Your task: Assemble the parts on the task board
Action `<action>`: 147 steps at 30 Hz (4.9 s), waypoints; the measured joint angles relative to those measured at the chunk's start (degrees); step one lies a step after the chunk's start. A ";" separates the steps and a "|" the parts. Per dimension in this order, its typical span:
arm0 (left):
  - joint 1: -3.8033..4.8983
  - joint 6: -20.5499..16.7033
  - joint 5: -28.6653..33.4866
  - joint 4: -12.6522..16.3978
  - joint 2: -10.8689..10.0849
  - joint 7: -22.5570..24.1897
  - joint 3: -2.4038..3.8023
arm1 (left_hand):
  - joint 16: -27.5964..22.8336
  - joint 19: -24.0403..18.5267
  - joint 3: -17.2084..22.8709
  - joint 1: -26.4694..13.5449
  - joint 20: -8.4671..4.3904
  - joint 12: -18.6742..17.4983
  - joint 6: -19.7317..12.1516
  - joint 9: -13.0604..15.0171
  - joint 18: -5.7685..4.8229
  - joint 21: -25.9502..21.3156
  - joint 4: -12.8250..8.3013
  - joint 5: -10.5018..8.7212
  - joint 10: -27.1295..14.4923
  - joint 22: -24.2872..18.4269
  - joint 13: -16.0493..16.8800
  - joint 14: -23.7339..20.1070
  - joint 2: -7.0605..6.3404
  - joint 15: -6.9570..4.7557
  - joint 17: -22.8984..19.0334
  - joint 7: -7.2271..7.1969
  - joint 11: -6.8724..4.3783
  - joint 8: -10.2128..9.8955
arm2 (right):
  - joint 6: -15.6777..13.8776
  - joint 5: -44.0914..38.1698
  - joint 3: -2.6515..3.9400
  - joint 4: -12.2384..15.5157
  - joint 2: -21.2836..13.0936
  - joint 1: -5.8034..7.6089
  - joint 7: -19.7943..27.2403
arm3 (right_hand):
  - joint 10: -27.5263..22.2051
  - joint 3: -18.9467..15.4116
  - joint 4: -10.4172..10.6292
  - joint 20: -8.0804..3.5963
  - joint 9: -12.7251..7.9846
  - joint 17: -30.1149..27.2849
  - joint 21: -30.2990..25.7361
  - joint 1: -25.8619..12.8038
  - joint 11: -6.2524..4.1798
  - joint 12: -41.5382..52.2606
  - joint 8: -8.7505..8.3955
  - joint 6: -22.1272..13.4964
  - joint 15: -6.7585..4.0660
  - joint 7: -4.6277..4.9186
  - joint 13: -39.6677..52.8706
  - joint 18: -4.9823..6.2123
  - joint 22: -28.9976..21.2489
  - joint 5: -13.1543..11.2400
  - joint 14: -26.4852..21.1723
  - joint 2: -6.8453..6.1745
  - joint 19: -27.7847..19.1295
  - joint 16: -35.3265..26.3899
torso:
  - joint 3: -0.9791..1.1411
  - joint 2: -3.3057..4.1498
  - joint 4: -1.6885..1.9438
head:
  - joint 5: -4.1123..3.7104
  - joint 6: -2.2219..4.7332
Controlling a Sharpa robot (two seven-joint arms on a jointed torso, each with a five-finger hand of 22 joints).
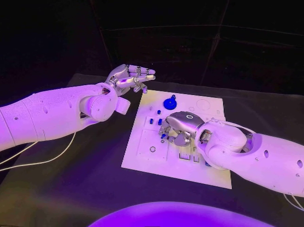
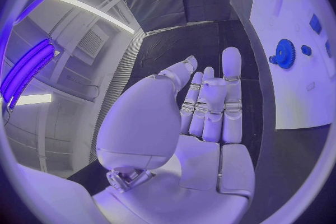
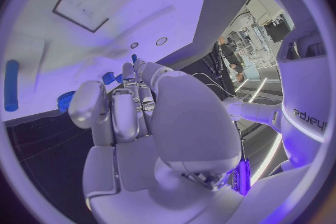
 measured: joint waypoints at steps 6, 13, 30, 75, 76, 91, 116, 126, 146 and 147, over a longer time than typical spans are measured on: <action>0.00 0.01 0.00 -0.05 -0.02 0.00 0.00 | 0.00 0.00 0.00 0.00 0.00 0.00 0.00 0.00 0.00 0.00 0.00 0.00 -0.08 -0.03 0.00 0.00 0.00 0.00 0.00 0.00 -0.08 0.00 | 0.54 -0.04 -0.01 0.12 0.02 -0.04 0.08 | 0.00 0.00 0.00 0.00 -0.01 0.00 0.00 0.00 0.00 0.00 0.00 0.00 0.00 0.00 0.00 0.00 0.00 0.00 0.00 0.00 0.00 0.00 | -0.02 -0.01 -0.01 | 0.07 -0.07; 0.00 0.02 0.01 -0.05 -0.02 0.00 0.00 | 0.00 0.00 0.00 0.00 0.00 0.00 0.00 0.00 0.00 0.00 0.00 0.00 -0.08 -0.03 0.00 0.00 0.00 0.00 0.00 0.00 -0.08 0.00 | 1.25 -0.08 -0.02 -0.05 0.04 -0.10 0.08 | 0.00 0.00 0.00 0.00 -0.01 -0.07 0.00 -0.23 0.00 0.00 0.00 0.00 0.00 0.00 0.01 0.00 -0.01 0.00 0.00 -0.23 0.00 0.00 | -0.03 -0.01 -0.01 | 0.08 -0.10; 0.00 0.05 0.01 -0.06 -0.08 -0.01 0.00 | 0.00 0.00 0.00 0.00 0.00 0.00 0.00 0.00 0.00 0.00 0.00 0.00 -0.08 -0.02 0.01 0.00 0.00 0.00 0.00 0.00 -0.08 0.00 | 3.18 -0.13 -0.03 -0.31 0.14 -0.13 0.05 | 0.00 0.00 0.00 0.00 -0.04 -0.06 0.00 -0.45 0.00 0.00 0.00 -0.01 0.00 0.00 0.01 0.01 -0.01 0.22 0.00 0.00 0.00 -0.01 | -0.03 -0.01 -0.04 | 0.04 -0.51; 0.03 0.13 0.02 0.18 -0.32 -0.07 0.00 | 0.00 0.21 -0.01 0.00 0.21 0.21 -0.20 0.01 0.00 0.00 -0.32 0.00 -0.28 -0.01 0.01 0.00 0.00 0.00 0.07 0.21 0.13 0.00 | 4.31 -1.82 -0.05 -1.63 1.33 -0.54 -0.36 | -3.56 -0.83 -0.93 0.55 -0.39 -1.49 -0.53 -4.22 1.45 -1.85 -0.37 -3.43 0.48 1.51 -1.02 0.01 -1.55 1.65 -0.03 -1.46 -0.56 -0.29 | -0.04 -0.06 0.03 | 0.08 -1.18; 0.03 0.13 0.02 0.18 -0.32 -0.08 0.00 | 0.00 0.21 0.00 0.00 0.21 0.21 -0.20 0.00 -0.01 0.00 -0.32 0.00 -0.28 -0.01 0.01 0.00 0.00 0.00 0.07 0.21 0.14 0.00 | 4.29 -1.83 -0.06 -1.63 1.29 -0.56 -0.36 | -4.66 -0.98 -0.93 0.83 -0.42 -1.97 -0.89 -4.47 1.80 -2.39 -0.37 -4.20 0.84 1.81 -1.26 0.01 -2.09 1.69 -0.02 -1.75 -0.83 -0.65 | -0.04 -0.06 0.02 | 0.08 -1.13; 0.03 0.21 0.03 0.08 -0.34 -0.11 0.00 | 0.00 0.20 -0.01 0.00 0.21 0.21 -0.20 0.00 0.00 0.00 -0.32 0.00 -0.28 -0.02 0.02 0.00 0.00 0.00 0.12 0.20 0.13 0.00 | 1.83 -1.53 -0.07 0.48 -0.81 -0.57 0.28 | -9.34 -3.57 -1.50 2.15 -0.34 -5.42 -3.68 -5.95 3.16 -3.23 -0.37 -7.20 1.55 2.44 -1.50 0.00 -6.91 2.44 -0.10 -2.64 -2.99 -2.81 | 0.02 -0.07 -0.01 | -0.09 -0.92; 0.02 0.24 0.03 0.01 -0.89 0.04 -0.01 | 0.21 0.21 -0.01 0.00 0.20 0.43 -0.40 0.00 0.00 0.00 -0.32 0.00 -0.28 -0.05 0.02 0.00 0.00 0.00 0.02 0.00 0.13 0.00 | 1.02 6.23 0.10 5.13 -16.02 5.89 -3.42 | -13.74 -14.66 -2.11 1.55 -0.15 -10.86 -7.78 -5.34 2.24 0.06 -0.36 -10.12 1.32 0.09 -1.46 0.93 -12.80 -0.62 -0.32 -1.57 -5.24 -5.47 | -0.04 -0.03 0.10 | -3.55 1.99; 0.01 0.25 0.03 -0.07 -0.59 0.13 -0.02 | 0.21 0.20 -0.01 0.00 0.20 0.43 -0.40 0.00 -0.01 0.00 -0.32 0.00 -0.48 -0.05 0.02 0.00 0.00 0.00 0.02 0.00 -0.07 0.00 | 3.76 6.66 0.02 3.66 -14.37 6.00 -4.42 | -13.73 -15.65 -2.22 1.55 -0.15 -11.13 -8.01 -4.06 2.24 1.20 -0.36 -10.05 1.33 -0.24 -1.45 0.93 -12.98 -0.57 -0.32 -0.29 -5.24 -5.47 | 0.03 -0.01 0.03 | -3.58 2.11; 0.01 0.25 0.04 -0.12 -0.56 0.13 -0.01 | 0.21 0.20 0.47 0.38 0.20 1.09 -0.61 0.01 -0.01 0.00 -0.80 0.00 -0.90 -0.04 0.02 0.00 0.38 0.00 0.03 0.22 -0.08 0.14 | 7.99 5.95 0.07 1.41 -11.96 5.48 -4.85 | -5.20 -12.59 -2.03 0.74 0.16 -10.07 -7.00 -2.47 0.70 2.90 0.84 -3.78 0.59 0.30 -1.74 0.93 -10.68 0.29 0.01 2.05 -3.77 -4.35 | -0.02 -0.01 0.02 | -3.43 1.42; 0.01 0.26 0.04 -0.13 -0.56 0.12 -0.01 | 0.21 0.20 0.47 0.38 0.20 1.10 -0.61 0.01 -0.01 0.00 -0.80 0.00 -0.90 -0.04 0.02 0.00 0.38 0.00 0.03 0.22 -0.08 0.23 | 8.05 5.86 0.07 1.36 -11.94 5.46 -4.87 | -5.20 -12.46 -1.91 0.74 0.16 -10.12 -7.00 -2.47 0.70 2.86 0.84 -3.78 0.59 0.30 -1.74 0.92 -10.68 0.29 0.01 2.04 -3.77 -4.35 | -0.01 -0.01 0.02 | -3.44 1.42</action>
